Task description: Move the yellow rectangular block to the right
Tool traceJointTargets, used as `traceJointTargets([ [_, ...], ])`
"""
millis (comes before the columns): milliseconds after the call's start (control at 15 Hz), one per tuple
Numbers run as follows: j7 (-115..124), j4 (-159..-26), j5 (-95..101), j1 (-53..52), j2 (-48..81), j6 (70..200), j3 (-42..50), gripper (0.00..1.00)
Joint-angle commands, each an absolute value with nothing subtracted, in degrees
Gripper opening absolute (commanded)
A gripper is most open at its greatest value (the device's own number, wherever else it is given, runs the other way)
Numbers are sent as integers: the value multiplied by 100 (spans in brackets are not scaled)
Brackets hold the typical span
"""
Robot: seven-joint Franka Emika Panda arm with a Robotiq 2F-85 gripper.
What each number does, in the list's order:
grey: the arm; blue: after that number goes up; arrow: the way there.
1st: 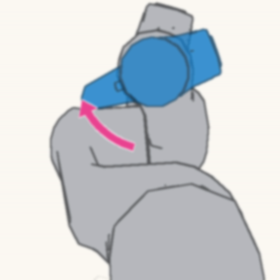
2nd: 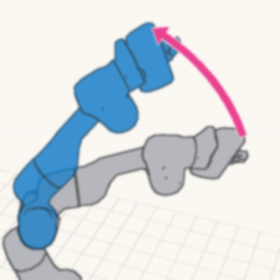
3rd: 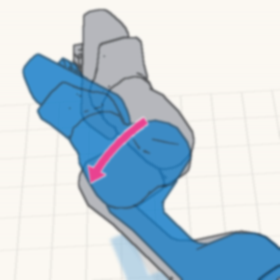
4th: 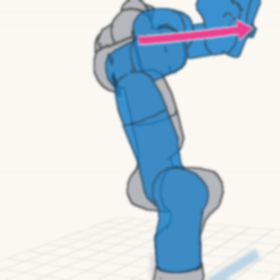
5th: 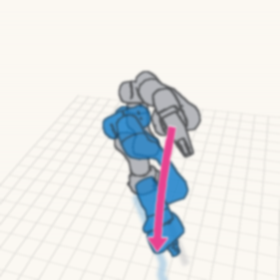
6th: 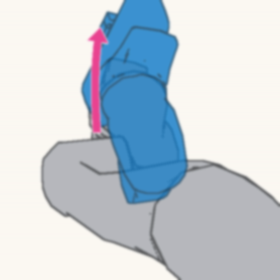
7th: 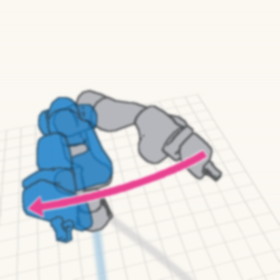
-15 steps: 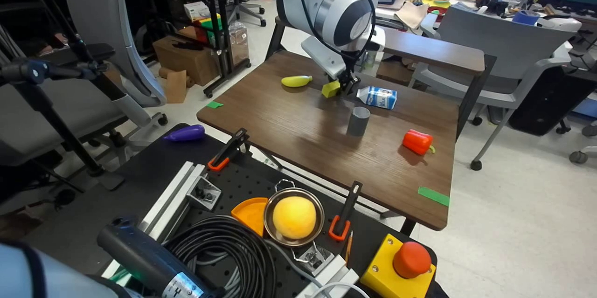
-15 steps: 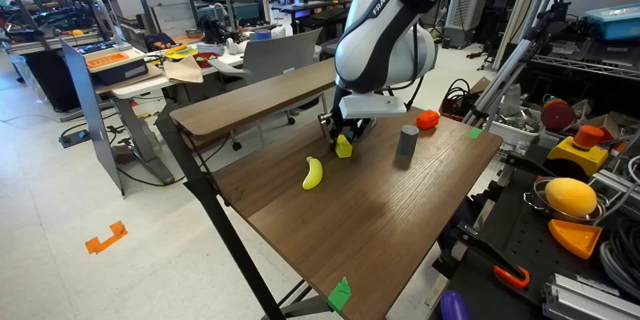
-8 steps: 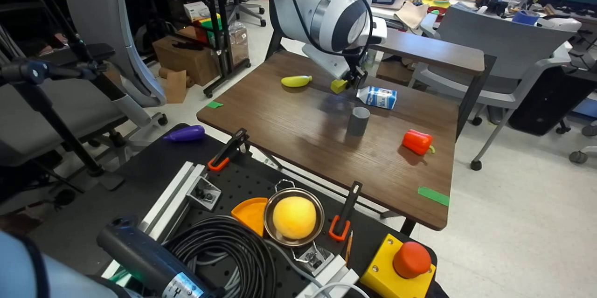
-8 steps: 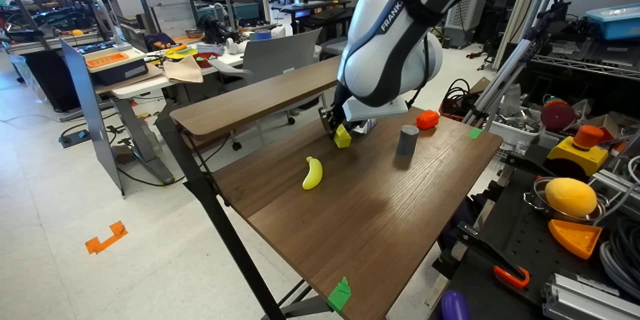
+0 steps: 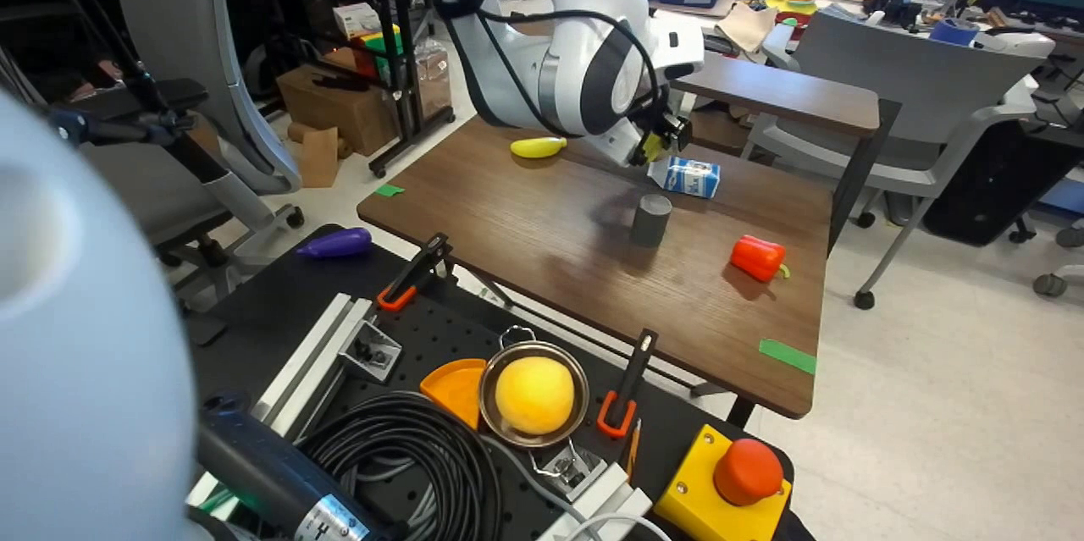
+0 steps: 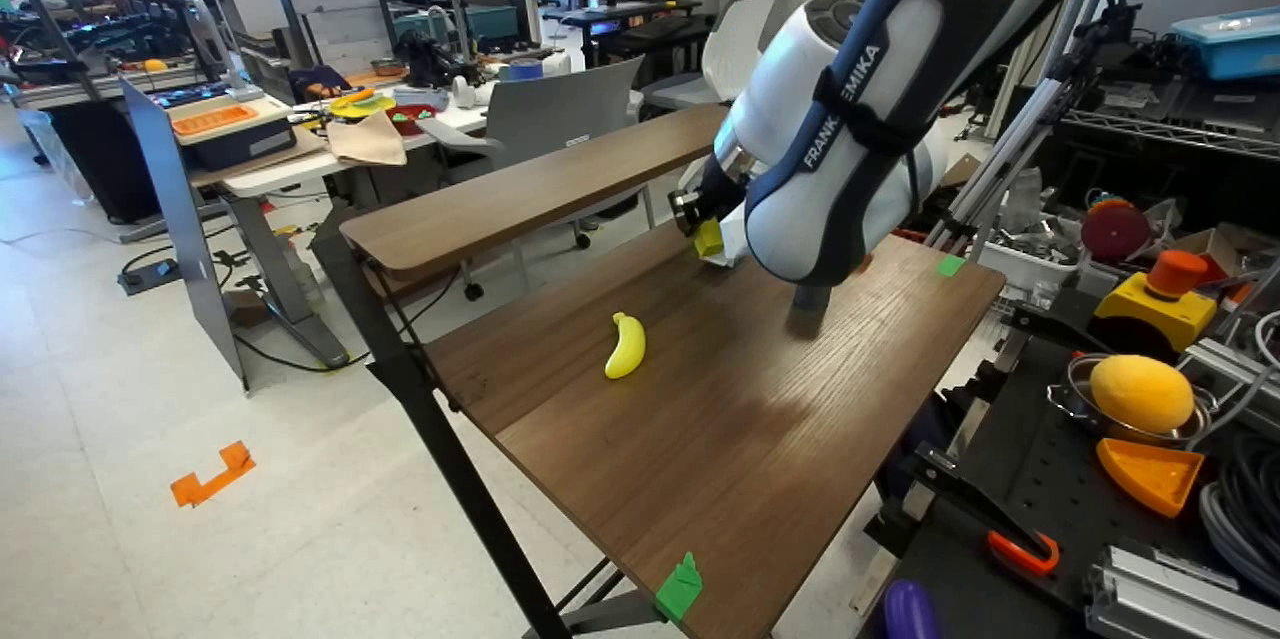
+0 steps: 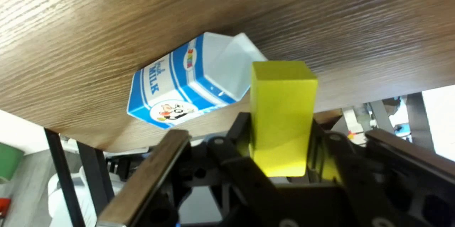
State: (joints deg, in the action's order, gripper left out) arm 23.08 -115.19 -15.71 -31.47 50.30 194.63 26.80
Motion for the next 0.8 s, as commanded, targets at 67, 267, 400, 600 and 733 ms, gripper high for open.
traceJointTargets([
  [67, 2040, -11751, -2873, -3998, 5812, 20969, 3144, 12],
  [267, 2717, -11717, -3107, -4624, 6499, 20993, 3588, 12],
  [400, 2838, -11681, -3427, -4945, 6900, 20944, 3745, 12],
  [600, 2953, -11619, -3858, -5418, 7370, 20922, 4044, 12],
  [733, 3005, -11608, -4103, -5704, 7647, 20893, 4228, 12],
])
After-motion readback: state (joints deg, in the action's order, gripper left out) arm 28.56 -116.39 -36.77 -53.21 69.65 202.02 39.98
